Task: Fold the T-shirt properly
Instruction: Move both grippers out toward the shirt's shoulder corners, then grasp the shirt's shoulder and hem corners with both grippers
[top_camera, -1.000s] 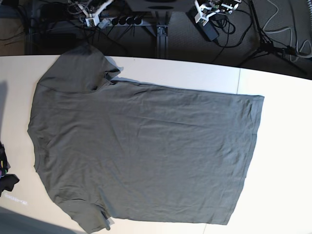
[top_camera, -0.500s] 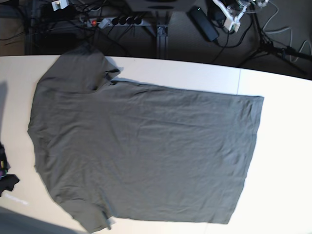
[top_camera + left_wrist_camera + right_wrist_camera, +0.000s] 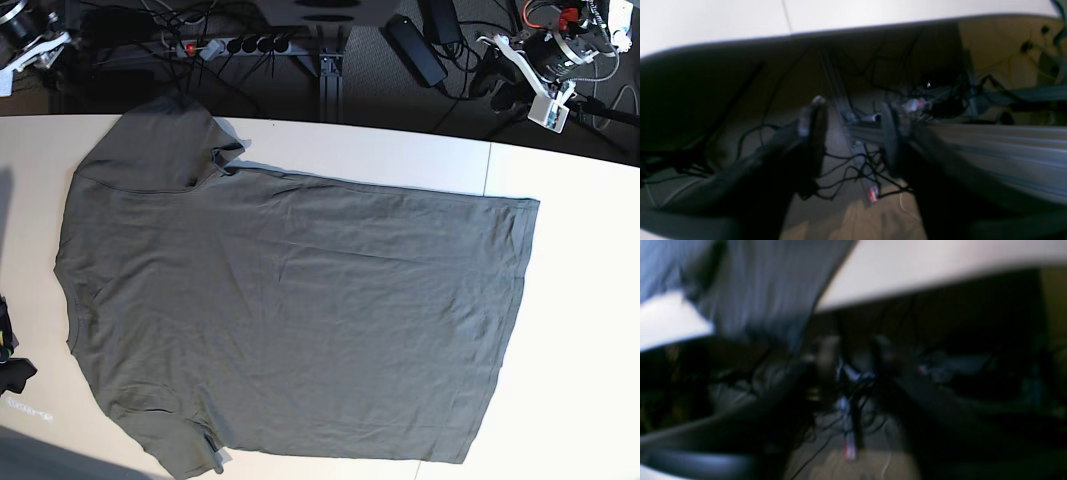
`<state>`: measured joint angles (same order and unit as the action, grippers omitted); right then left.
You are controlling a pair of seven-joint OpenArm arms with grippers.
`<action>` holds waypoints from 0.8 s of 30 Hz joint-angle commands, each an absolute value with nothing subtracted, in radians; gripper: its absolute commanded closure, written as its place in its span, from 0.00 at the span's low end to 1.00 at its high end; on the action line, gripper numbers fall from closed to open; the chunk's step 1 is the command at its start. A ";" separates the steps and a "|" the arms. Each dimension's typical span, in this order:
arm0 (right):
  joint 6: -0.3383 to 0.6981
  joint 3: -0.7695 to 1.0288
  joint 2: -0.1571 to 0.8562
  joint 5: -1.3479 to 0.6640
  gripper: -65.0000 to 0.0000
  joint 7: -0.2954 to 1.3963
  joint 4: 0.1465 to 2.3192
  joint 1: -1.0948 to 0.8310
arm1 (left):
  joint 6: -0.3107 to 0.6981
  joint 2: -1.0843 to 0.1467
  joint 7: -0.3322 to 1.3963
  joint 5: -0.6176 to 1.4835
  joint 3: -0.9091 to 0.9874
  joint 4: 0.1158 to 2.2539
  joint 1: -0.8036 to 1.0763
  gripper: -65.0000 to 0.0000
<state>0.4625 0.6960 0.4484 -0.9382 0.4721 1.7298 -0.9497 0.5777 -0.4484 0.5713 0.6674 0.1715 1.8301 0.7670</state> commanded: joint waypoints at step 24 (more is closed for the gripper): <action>0.486 0.470 0.495 -0.962 0.33 0.663 1.401 -0.505 | 0.588 -0.485 0.577 0.673 0.199 1.845 0.713 0.51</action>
